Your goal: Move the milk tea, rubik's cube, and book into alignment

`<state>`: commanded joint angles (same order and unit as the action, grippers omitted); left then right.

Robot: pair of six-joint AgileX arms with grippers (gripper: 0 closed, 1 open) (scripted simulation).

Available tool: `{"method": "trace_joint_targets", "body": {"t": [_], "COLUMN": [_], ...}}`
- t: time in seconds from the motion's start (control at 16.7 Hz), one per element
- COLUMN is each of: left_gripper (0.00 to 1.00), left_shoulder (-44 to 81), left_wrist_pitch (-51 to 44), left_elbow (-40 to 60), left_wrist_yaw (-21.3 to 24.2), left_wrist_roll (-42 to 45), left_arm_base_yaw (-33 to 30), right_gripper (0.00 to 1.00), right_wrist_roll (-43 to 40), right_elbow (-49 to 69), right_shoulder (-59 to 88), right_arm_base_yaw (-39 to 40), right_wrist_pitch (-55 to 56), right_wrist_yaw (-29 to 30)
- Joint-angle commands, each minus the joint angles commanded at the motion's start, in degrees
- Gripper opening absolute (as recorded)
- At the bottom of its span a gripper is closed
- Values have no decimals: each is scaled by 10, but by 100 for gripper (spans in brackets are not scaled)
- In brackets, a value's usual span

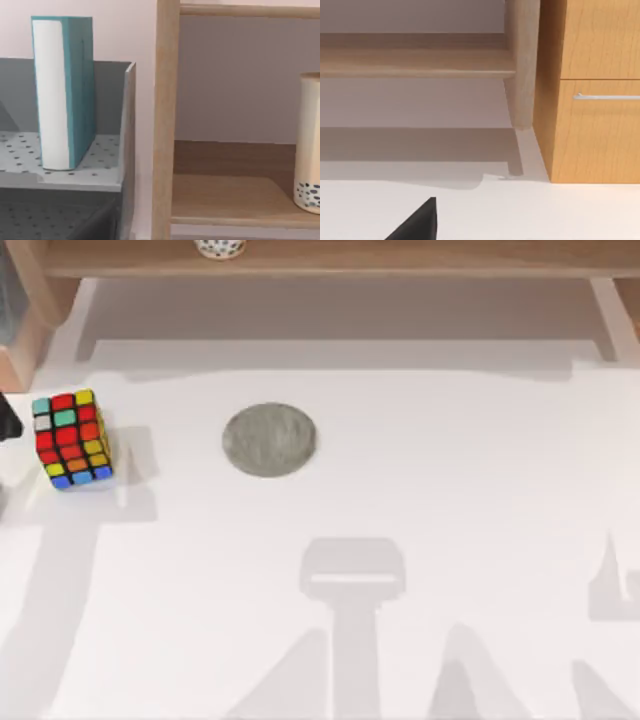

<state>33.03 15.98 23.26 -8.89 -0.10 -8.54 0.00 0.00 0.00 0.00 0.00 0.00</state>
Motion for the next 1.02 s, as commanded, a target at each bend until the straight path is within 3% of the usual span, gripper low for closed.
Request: {"method": "trace_joint_targets", "body": {"t": [0.6, 1.02], "left_gripper": [100, 100], "left_shoulder": [602, 748], "left_wrist_pitch": [221, 279], "left_elbow": [325, 411], "left_wrist_yaw": [-116, -144], "left_wrist_roll": [1, 1], "left_arm_base_yaw": [-133, -174], "right_gripper": [100, 100], "right_wrist_roll": [0, 0], "right_elbow": [0, 0], "right_shoulder": [0, 0], "right_arm_base_yaw": [0, 0], "right_wrist_pitch": [0, 0], "right_wrist_yaw": [0, 0]}}
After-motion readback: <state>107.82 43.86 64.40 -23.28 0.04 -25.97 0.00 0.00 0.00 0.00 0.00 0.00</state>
